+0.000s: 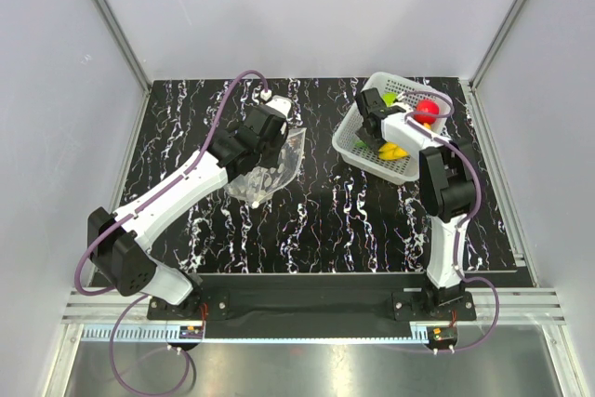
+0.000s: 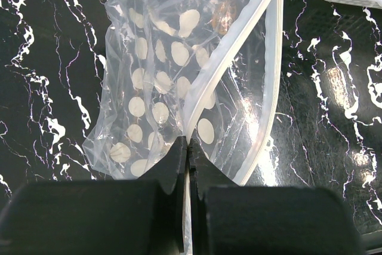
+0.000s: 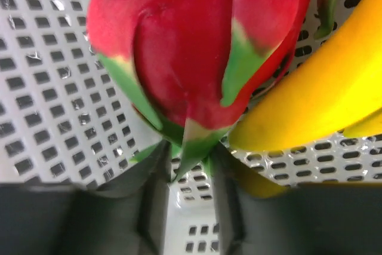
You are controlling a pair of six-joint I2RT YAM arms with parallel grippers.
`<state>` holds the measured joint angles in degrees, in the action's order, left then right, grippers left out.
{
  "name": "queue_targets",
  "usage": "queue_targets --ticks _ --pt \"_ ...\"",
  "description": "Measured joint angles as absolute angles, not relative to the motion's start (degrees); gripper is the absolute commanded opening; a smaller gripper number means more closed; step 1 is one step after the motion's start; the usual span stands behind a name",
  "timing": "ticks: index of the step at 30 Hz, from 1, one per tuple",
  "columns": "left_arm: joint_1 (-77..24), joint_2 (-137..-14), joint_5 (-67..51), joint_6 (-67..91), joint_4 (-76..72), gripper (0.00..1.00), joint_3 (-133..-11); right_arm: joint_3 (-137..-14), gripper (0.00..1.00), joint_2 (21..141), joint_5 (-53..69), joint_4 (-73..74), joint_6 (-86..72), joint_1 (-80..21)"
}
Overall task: Place the food in the zip-top bag and seal the zipper
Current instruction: Pick up the fake fruit from the bin.
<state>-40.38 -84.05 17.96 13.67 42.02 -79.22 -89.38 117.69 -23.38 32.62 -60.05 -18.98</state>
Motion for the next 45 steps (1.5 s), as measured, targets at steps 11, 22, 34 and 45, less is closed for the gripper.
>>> queue_targets --ticks 11,22,34,45 --pt "-40.4 -84.0 18.0 13.5 42.0 0.0 -79.2 -84.3 0.0 115.7 -25.4 27.7 -56.0 -19.0" --pt "-40.4 -84.1 18.0 13.5 42.1 0.0 -79.2 -79.9 0.0 94.0 -18.3 26.7 -39.9 -17.6" --pt "-40.4 -84.1 17.8 13.5 42.2 0.0 -79.2 -74.9 0.0 77.6 4.9 32.4 -24.1 -16.1" --pt "-40.4 -84.1 17.2 13.4 42.4 0.0 -79.2 -60.9 0.0 61.2 27.5 38.0 -20.6 -20.0"
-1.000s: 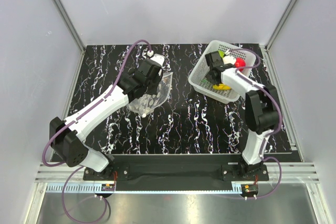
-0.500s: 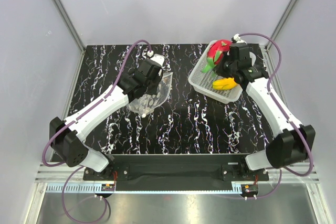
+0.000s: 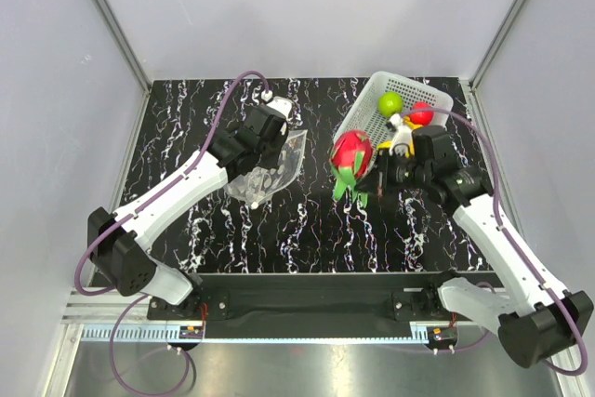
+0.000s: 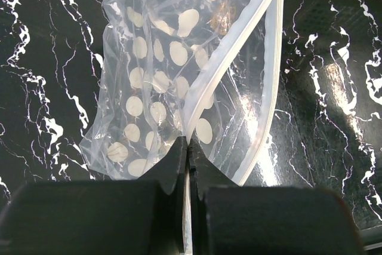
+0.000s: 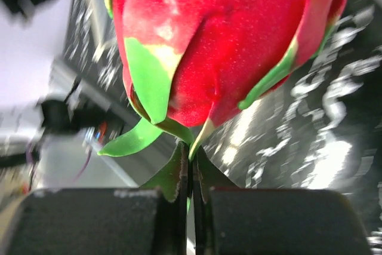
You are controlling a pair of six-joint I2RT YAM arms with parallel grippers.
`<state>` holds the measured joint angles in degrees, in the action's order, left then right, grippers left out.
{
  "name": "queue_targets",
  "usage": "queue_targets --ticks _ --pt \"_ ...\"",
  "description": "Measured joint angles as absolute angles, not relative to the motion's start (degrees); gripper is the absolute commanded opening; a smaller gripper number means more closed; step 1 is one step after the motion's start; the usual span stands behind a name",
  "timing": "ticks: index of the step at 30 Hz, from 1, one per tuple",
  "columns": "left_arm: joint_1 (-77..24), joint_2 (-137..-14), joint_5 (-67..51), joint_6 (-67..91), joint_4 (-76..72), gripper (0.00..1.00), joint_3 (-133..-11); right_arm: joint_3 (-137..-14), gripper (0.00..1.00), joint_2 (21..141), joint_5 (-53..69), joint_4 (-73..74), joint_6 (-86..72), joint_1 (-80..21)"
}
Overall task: Place the food in the zip-top bag and seal the zipper
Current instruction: Pick up the fake fruit from the bin, then place the fake fruit in the zipper food storage bag.
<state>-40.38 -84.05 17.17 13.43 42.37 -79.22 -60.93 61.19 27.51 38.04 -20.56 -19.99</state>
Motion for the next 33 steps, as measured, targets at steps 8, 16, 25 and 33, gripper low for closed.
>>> queue_targets --ticks 8,16,25,33 --pt "-40.4 -84.1 16.2 13.3 42.4 0.0 -79.2 -52.6 0.0 58.0 33.8 34.2 -25.4 -31.9" --pt "-40.4 -84.0 15.1 13.3 42.4 0.0 -79.2 -52.1 0.0 61.1 35.2 25.7 -28.0 -36.6" --pt "-40.4 -84.0 13.8 13.3 42.4 0.0 -79.2 -52.5 0.0 69.0 36.1 16.0 -29.0 -36.8" --pt "-40.4 -84.0 12.0 13.4 42.5 0.0 -79.2 -53.0 0.0 71.9 37.3 11.2 -30.0 -38.5"
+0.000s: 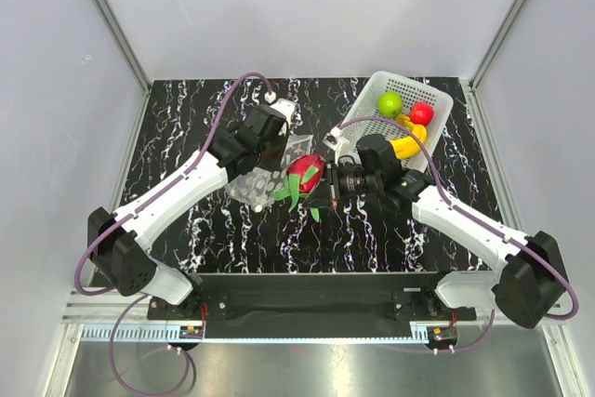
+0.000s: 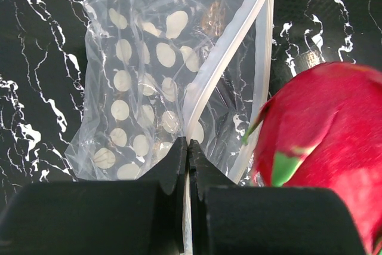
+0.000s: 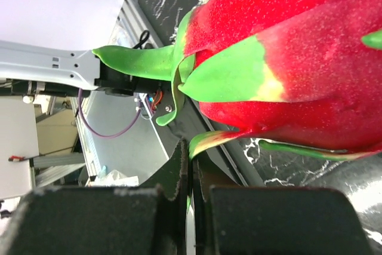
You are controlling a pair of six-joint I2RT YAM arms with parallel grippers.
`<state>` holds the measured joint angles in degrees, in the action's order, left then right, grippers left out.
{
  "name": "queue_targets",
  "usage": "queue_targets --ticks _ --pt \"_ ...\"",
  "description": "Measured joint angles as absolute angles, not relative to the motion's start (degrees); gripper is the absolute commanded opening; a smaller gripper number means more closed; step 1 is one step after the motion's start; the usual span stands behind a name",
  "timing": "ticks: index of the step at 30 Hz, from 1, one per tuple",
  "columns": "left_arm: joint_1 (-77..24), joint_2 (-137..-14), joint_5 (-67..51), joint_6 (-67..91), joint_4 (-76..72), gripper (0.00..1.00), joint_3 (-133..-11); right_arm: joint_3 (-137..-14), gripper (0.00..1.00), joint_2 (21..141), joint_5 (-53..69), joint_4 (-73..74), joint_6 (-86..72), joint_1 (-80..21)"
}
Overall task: Place the food in the zip-top bag and seal the zipper
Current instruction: Place the fake fruit in the zipper food storage bag.
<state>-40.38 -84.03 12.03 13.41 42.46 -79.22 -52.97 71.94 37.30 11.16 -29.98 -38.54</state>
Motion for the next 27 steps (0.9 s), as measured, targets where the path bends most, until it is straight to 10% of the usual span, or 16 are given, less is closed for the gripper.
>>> queue_targets --ticks 27 --pt "-40.3 -80.2 -2.9 11.5 42.3 0.0 -79.2 -55.7 0.0 72.9 40.6 13.2 -23.7 -43.4"
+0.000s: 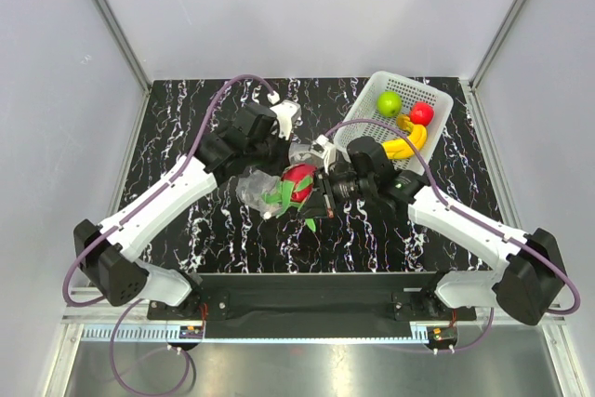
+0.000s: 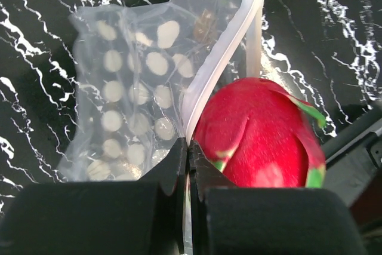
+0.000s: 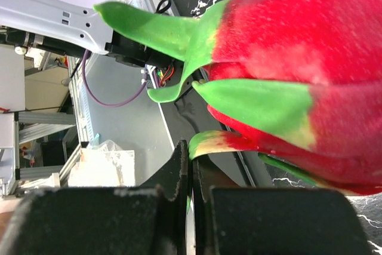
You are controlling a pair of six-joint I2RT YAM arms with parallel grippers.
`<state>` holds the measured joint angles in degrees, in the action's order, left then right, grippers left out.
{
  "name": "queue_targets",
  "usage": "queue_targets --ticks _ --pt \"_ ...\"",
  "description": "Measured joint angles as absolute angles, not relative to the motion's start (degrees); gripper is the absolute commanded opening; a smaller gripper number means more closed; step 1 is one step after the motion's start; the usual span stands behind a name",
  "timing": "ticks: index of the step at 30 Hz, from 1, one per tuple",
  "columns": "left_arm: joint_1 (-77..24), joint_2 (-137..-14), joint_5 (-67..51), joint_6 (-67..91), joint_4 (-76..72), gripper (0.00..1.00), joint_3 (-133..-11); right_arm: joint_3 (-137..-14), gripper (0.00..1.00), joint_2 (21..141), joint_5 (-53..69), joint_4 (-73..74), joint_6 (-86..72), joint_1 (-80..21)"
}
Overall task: Place the food in the zip-top bag and seal the zipper
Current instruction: Place the fake fruit in the zipper food storage bag.
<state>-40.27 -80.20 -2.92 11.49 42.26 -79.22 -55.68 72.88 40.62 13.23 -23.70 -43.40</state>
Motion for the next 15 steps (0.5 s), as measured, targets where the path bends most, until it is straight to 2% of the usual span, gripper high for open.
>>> queue_targets --ticks 8,15 --pt "-40.2 -78.9 -6.3 10.3 41.9 0.0 -79.2 -55.7 0.0 74.4 42.5 13.5 -22.2 -44.5" --pt "-40.2 -79.0 -11.7 9.8 41.8 0.0 -79.1 -59.7 0.0 78.5 42.8 18.5 -18.6 -49.7"
